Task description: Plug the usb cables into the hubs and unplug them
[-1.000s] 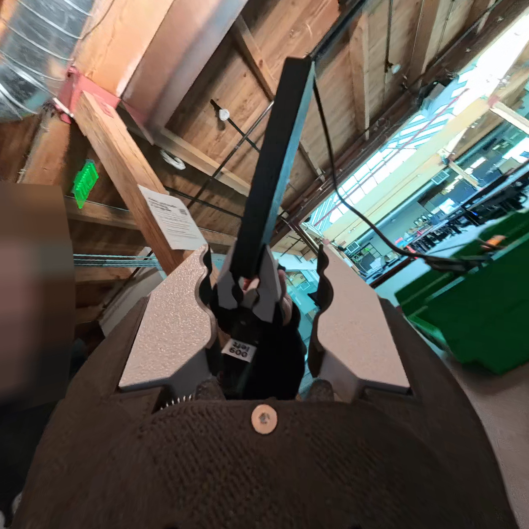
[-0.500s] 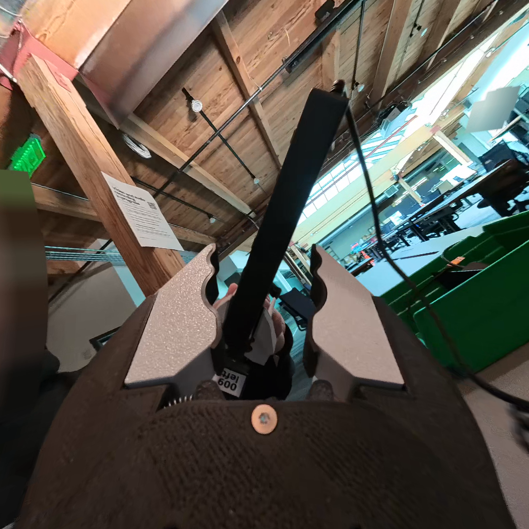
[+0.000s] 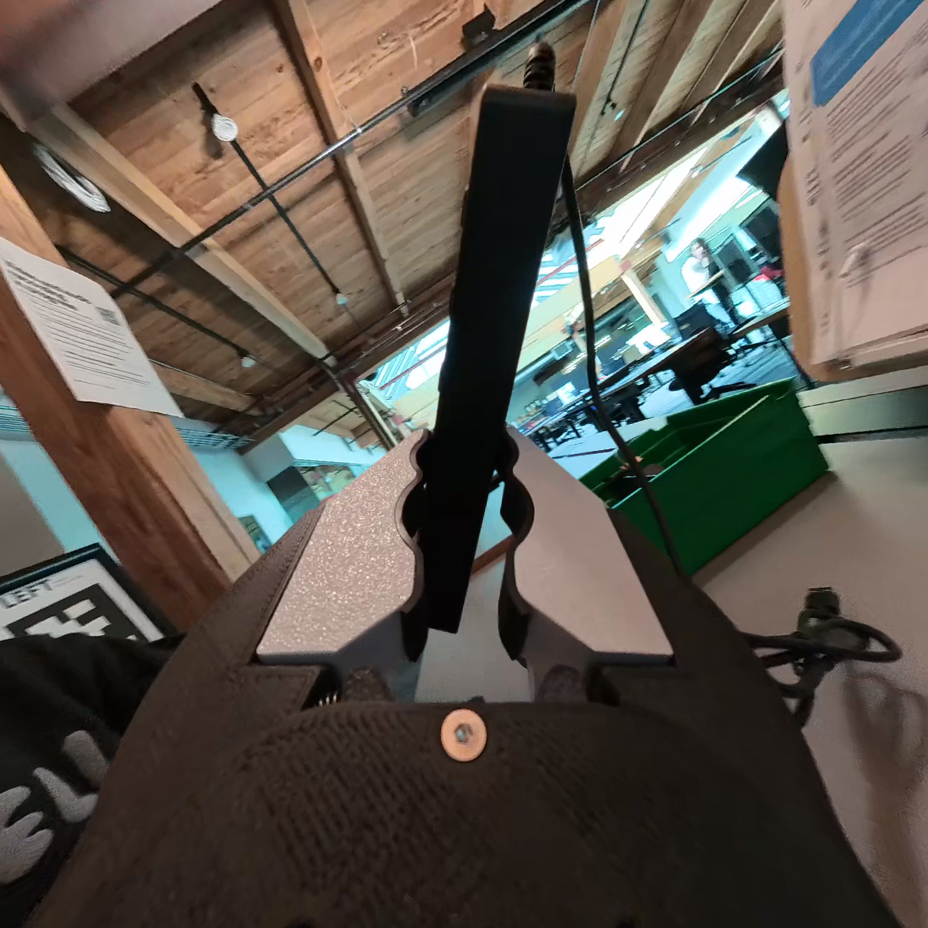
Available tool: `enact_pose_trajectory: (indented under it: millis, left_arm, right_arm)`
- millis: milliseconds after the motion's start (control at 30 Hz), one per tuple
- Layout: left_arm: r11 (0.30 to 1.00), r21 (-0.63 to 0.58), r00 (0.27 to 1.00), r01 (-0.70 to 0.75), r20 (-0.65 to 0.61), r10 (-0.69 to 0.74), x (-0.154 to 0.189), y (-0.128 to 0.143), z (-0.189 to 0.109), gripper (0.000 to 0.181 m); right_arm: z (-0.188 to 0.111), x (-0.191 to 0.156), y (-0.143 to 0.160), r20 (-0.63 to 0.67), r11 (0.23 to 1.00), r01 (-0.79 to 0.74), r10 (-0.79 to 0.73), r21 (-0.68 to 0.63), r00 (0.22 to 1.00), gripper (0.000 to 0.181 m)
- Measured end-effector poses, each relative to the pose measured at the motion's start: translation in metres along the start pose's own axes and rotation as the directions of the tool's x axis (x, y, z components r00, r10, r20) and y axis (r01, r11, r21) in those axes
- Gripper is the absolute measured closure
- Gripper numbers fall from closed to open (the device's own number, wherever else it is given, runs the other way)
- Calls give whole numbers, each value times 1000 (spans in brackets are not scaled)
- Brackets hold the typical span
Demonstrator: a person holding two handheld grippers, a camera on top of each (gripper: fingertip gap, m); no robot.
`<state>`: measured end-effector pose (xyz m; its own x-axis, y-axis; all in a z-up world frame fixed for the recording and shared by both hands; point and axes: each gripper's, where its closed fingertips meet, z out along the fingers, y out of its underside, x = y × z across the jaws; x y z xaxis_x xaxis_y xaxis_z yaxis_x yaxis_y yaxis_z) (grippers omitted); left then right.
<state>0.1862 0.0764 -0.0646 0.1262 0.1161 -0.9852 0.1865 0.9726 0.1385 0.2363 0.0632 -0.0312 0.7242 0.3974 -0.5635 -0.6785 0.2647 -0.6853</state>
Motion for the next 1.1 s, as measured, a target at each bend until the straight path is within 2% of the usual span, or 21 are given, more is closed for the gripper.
enact_pose_trajectory:
  millis: [100,200,267,367,467,567,600,633,700,733,767,833,900,967,1000,1033,1100]
  left_arm:
    - [974,-23,972,224,-70,-225,-9,13,1,127]
    - [942,59,922,331,-234,-309,-14,5,-1,122]
    - [961,97,933,258,-282,-222,-20,4,1,114]
    - [995,92,940,40,-342,-6,-21,13,11,99]
    - [985,92,904,-148,-390,173,-20,23,27,95]
    - [954,75,875,-289,-383,295,-25,32,43,95]
    - [958,59,884,-280,-375,281,-29,32,48,95]
    - [980,34,907,-198,-372,196,-33,30,53,96]
    - [994,-44,915,99,-388,-108,-41,27,62,102]
    - [960,-93,877,266,-390,-281,-44,28,65,101]
    - [889,-144,794,434,-404,-453,-45,27,68,98]
    - [655,-269,521,706,-429,-738,-42,21,72,98]
    - [411,-368,243,834,-424,-873,-40,14,75,96]
    - [207,-436,21,876,-394,-919,-39,7,80,97]
    - [129,-462,-61,877,-374,-925,-37,6,82,100]
    - [72,-479,-113,875,-346,-931,-35,6,86,101]
    - [34,-464,-131,885,-318,-939,-33,9,92,116]
  right_arm:
    - [-7,-1,-2,5,999,3,-3,-32,1000,157]
    - [-13,2,14,6,987,4,-3,-160,1000,157]
    - [-16,0,26,19,969,27,-23,-247,1000,157]
    - [-19,-4,39,24,937,75,-71,-340,997,157]
    - [-17,-2,46,12,919,103,-107,-380,994,157]
    - [-15,2,52,0,905,131,-144,-404,990,157]
    - [-15,5,52,-14,900,152,-173,-408,985,157]
    - [-14,8,51,-29,894,183,-213,-409,977,157]
    - [-11,13,45,-59,882,265,-311,-390,949,158]
    - [-10,16,41,-78,873,311,-364,-375,928,158]
    - [-10,19,37,-98,860,358,-417,-363,903,158]
    - [-9,25,28,-142,814,469,-539,-343,830,158]
    - [-9,32,21,-188,736,582,-662,-346,726,158]
    - [-9,40,14,-248,663,653,-746,-368,618,158]
    - [-8,42,13,-261,620,685,-783,-383,564,158]
    - [-7,43,13,-262,574,713,-818,-402,512,158]
    - [-5,48,18,-256,487,736,-873,-470,415,158]
